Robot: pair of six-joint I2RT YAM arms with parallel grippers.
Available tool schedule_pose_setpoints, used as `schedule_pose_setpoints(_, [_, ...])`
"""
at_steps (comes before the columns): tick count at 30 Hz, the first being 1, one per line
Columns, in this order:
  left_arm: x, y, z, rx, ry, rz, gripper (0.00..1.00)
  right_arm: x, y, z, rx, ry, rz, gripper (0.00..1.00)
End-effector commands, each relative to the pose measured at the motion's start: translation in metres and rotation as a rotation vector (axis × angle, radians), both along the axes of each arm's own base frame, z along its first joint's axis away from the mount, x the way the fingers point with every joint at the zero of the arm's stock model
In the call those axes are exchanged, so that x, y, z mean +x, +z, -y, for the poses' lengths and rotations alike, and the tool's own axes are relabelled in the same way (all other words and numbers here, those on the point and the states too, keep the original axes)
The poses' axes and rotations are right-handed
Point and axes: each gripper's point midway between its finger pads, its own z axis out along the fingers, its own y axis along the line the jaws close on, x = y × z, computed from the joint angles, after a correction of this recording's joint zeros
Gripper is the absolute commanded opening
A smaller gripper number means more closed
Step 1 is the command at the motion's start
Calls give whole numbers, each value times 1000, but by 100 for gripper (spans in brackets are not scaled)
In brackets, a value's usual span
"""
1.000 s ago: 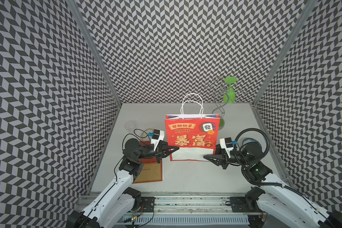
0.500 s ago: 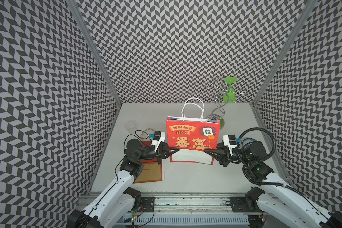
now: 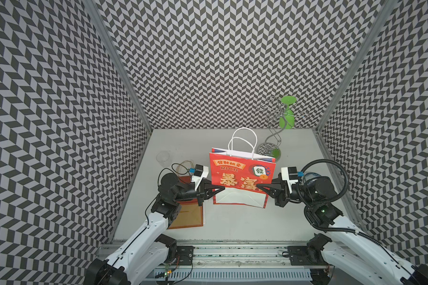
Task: Put away the paper bag
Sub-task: Press the paper bag.
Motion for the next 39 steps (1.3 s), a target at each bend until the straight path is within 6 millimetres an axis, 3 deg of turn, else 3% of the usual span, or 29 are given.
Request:
schedule_pose_setpoints(1, [3, -12, 1, 19, 13, -15, 0, -11, 37, 6, 79, 2, 124, 0])
schedule_pose_setpoints(2, [3, -13, 1, 20, 14, -14, 0, -10, 38, 6, 81, -2, 120, 2])
schedule_pose_setpoints(4, [3, -15, 1, 22, 16, -14, 0, -6, 42, 7, 90, -29, 115, 23])
schedule_pose_setpoints(6, [4, -17, 1, 26, 18, -16, 0, -4, 46, 8, 99, -44, 122, 25])
schedule_pose_setpoints(10, [4, -21, 1, 33, 22, -17, 0, -4, 56, 8, 116, -43, 156, 3])
schedule_pose_setpoints(13, [4, -23, 0, 38, 25, -21, 0, -4, 58, 6, 115, -33, 161, 0])
schedule_pose_setpoints(14, [4, -24, 0, 39, 26, -22, 0, -3, 59, 6, 117, -36, 160, 5])
schedule_pose_setpoints(16, [4, -25, 0, 41, 28, -20, 0, 1, 64, 8, 130, -61, 154, 29])
schedule_pose_setpoints(18, [5, -28, 0, 46, 33, -20, 0, 3, 67, 8, 139, -72, 158, 34])
schedule_pose_setpoints(19, [5, -29, 0, 49, 35, -19, 0, 3, 70, 9, 145, -75, 167, 32])
schedule_pose_setpoints(22, [6, -33, -1, 60, 39, -21, 0, 3, 77, 9, 159, -74, 186, 9])
schedule_pose_setpoints(25, [5, -35, -1, 66, 39, -21, 0, 0, 80, 8, 164, -57, 200, 1])
schedule_pose_setpoints(27, [5, -36, -1, 67, 41, -19, 0, 0, 81, 8, 165, -55, 205, 2])
schedule_pose_setpoints(29, [5, -37, -1, 69, 43, -19, 0, 3, 84, 9, 171, -69, 201, 24])
schedule_pose_setpoints(30, [4, -36, -1, 68, 43, -17, 0, 4, 86, 9, 177, -81, 197, 32])
schedule_pose_setpoints(31, [5, -37, -1, 69, 43, -18, 0, 4, 88, 10, 182, -87, 198, 32])
schedule_pose_setpoints(33, [5, -38, -1, 70, 43, -20, 0, 3, 91, 12, 187, -91, 211, 25])
schedule_pose_setpoints(36, [4, -37, -1, 69, 42, -15, 0, 1, 92, 11, 182, -83, 227, 0])
schedule_pose_setpoints(39, [3, -35, -2, 65, 39, -7, 0, -2, 91, 11, 172, -73, 244, 0])
